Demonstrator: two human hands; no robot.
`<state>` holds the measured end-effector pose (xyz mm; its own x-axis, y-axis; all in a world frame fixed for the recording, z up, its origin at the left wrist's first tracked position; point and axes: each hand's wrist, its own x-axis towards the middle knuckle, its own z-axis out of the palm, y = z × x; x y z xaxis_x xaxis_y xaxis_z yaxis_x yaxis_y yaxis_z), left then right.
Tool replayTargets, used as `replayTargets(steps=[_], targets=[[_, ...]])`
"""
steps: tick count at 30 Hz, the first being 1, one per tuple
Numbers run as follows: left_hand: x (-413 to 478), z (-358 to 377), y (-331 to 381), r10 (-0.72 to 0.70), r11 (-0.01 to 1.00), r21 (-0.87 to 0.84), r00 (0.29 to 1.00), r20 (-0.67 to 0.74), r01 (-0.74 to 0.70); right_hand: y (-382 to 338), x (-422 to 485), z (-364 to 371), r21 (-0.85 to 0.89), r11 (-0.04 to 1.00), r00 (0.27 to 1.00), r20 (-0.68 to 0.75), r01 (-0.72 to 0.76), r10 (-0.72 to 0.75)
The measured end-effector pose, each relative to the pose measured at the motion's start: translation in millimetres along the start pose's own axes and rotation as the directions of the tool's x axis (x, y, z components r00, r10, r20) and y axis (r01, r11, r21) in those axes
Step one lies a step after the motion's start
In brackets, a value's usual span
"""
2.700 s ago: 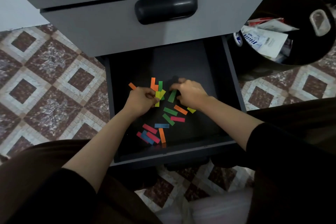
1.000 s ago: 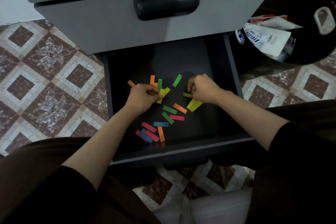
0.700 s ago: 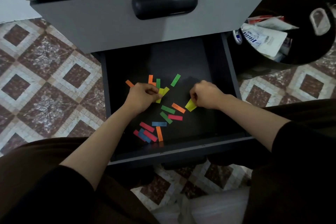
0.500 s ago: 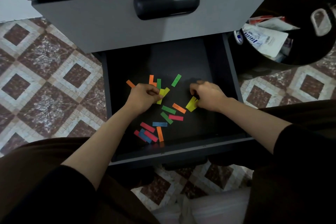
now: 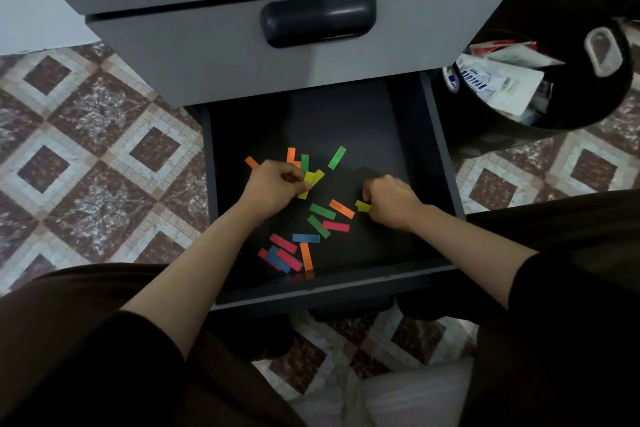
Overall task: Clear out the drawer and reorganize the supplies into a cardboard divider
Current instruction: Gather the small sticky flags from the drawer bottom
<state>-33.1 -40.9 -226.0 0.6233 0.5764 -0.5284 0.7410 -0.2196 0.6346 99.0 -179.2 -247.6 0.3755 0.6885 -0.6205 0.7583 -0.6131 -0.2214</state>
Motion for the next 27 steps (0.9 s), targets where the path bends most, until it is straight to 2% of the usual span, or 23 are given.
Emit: replayTargets(steps=[2, 4, 6, 8, 11, 17, 21, 27], targets=[[-5, -4, 4, -0.017, 1.000, -0.017, 1.000, 0.019, 0.018, 1, -1, 1, 0.186, 0.981, 0.997, -0.044, -0.048, 0.057], [-11, -9, 10, -0.061, 0.989, -0.129, 0.993, 0.105, 0.074, -2, -3, -1, 0.362, 0.931, 0.986, -0.137, -0.043, 0.099], [-20, -14, 16, -0.072, 0.967, -0.230, 0.982, 0.173, 0.112, -8, -11, -9, 0.560, 0.829, 0.971, -0.197, -0.004, 0.138], [-29, -19, 19, -0.035, 0.971, -0.230, 0.986, 0.163, 0.072, -16, -21, -19, 0.693, 0.721, 0.971, -0.186, 0.020, 0.152], [-42, -24, 22, 0.036, 0.977, -0.211, 0.994, 0.104, -0.013, -26, -38, -36, 0.742, 0.669, 0.982, -0.156, 0.049, 0.102], [-69, -33, 43, 0.166, 0.955, -0.260, 0.984, 0.067, -0.143, -34, -67, -72, 0.697, 0.697, 0.972, -0.236, 0.170, -0.002], [-77, -32, 52, 0.196, 0.949, -0.255, 0.981, 0.012, -0.187, -29, -82, -89, 0.702, 0.677, 0.955, -0.296, 0.221, -0.006], [-77, -29, 67, 0.202, 0.938, -0.275, 0.977, -0.070, -0.213, -29, -71, -86, 0.749, 0.634, 0.958, -0.284, 0.193, 0.044]])
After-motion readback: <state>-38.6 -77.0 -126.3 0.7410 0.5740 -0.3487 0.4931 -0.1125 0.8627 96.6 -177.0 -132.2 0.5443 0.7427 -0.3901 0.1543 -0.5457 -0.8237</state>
